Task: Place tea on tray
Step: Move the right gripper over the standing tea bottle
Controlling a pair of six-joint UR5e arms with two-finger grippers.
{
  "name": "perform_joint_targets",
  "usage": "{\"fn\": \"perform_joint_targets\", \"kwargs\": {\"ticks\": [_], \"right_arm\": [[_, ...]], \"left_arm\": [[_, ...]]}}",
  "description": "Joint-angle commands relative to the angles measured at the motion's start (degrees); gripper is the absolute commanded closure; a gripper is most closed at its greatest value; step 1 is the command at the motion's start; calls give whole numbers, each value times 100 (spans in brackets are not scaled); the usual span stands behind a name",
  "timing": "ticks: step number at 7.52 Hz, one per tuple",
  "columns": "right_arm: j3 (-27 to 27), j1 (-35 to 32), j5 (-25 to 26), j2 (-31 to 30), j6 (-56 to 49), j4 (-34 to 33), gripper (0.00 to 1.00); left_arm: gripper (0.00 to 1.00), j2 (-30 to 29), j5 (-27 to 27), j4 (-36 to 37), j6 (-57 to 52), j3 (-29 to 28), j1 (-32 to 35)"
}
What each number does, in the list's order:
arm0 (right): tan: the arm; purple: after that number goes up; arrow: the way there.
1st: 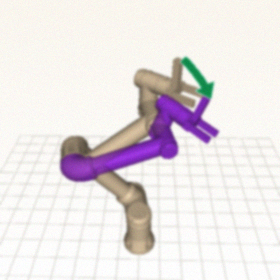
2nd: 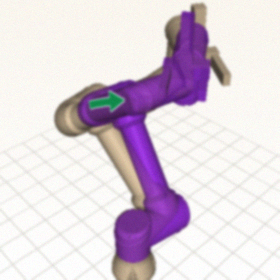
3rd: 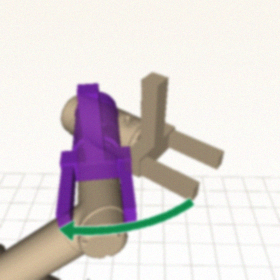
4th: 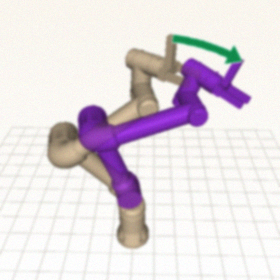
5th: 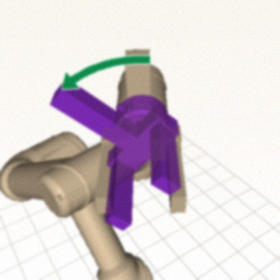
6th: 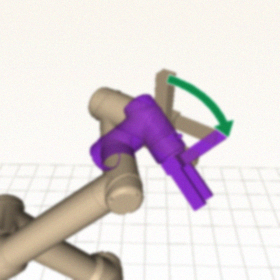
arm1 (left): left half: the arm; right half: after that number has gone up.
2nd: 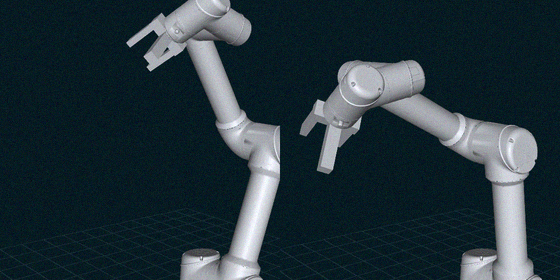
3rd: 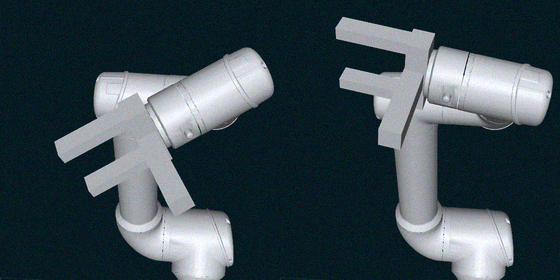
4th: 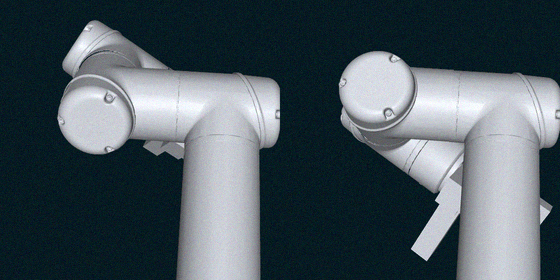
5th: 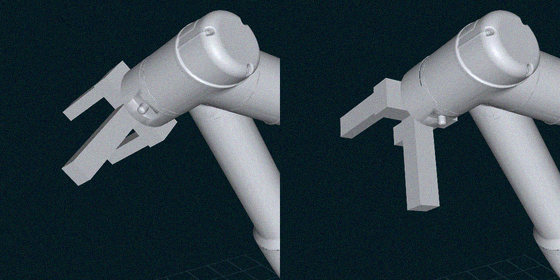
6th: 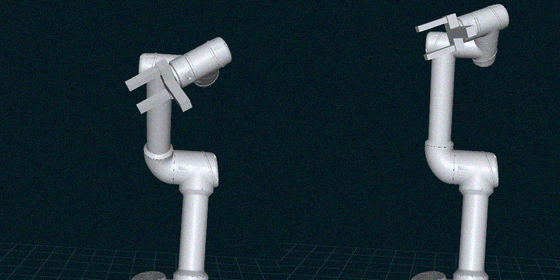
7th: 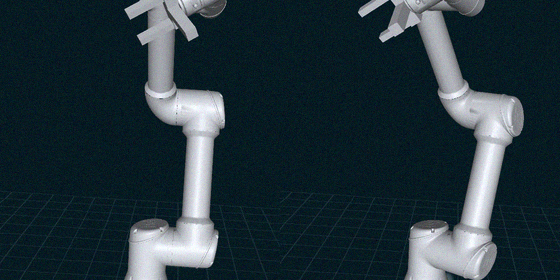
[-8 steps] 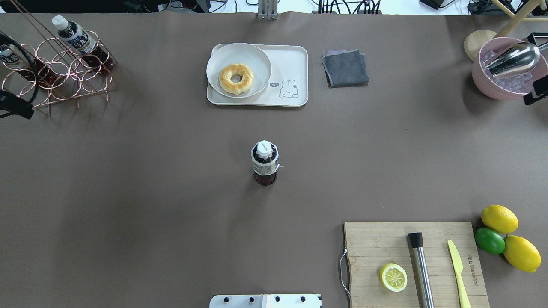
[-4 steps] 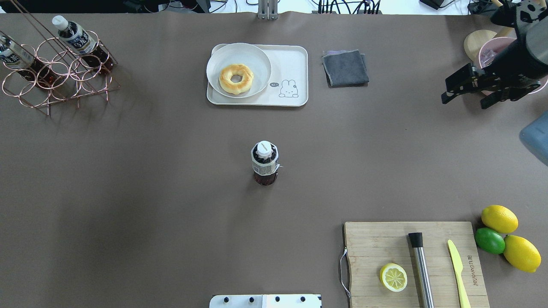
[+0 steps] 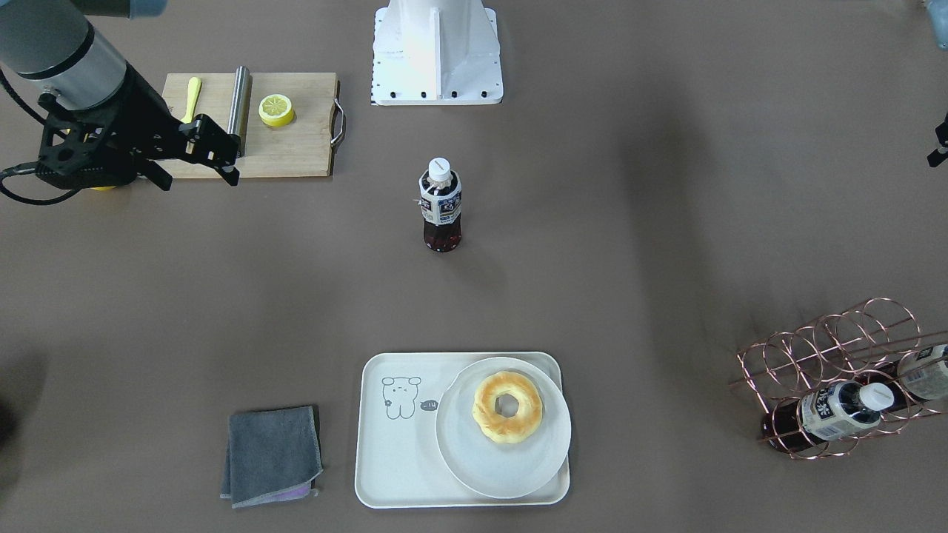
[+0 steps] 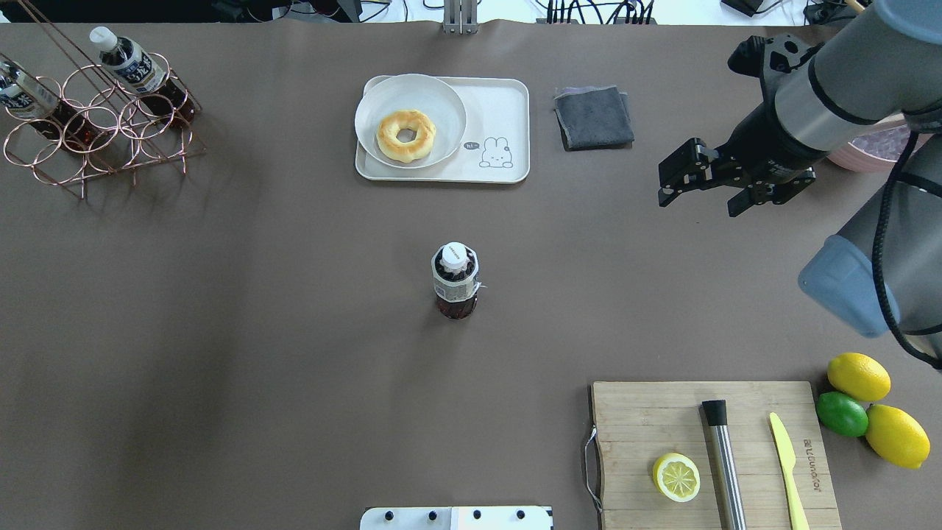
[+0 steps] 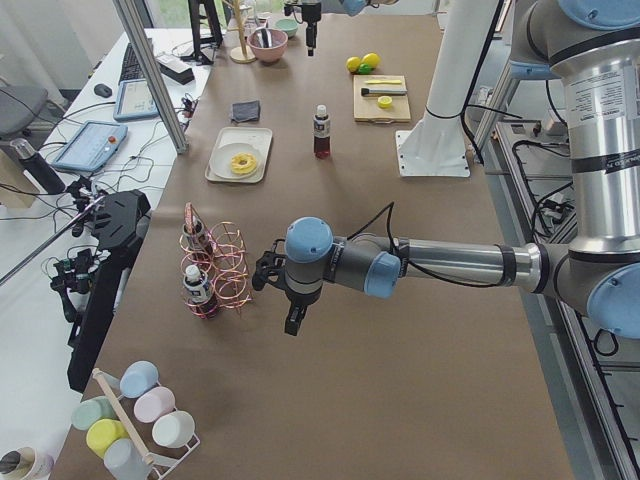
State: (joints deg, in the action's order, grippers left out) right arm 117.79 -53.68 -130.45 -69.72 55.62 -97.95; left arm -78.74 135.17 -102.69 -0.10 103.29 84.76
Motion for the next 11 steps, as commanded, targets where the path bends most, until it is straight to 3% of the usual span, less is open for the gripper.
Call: {"fn": "perform_joint_targets", "kwargs": {"ticks": [1,5,7,9,11], "right_arm": [[16,558,370,404,649,-66,0],[-98,1850,1686,1958,1732,-1268,0],[-666,2220,2240,2539,1707,-1306,0],[-1309,2248,2252,3024,1672,-1262,0],[-1285,2274,2234,3096,1733,-1253,0]], "left_arm": [[2,-27,-8,311,18,-19,180],[2,-27,0,311,1,-19,278],[2,-71,-8,294,1,-10,286],[2,-176,-17,285,-8,-19,295],[2,-168,-26,276,-60,-10,470]]}}
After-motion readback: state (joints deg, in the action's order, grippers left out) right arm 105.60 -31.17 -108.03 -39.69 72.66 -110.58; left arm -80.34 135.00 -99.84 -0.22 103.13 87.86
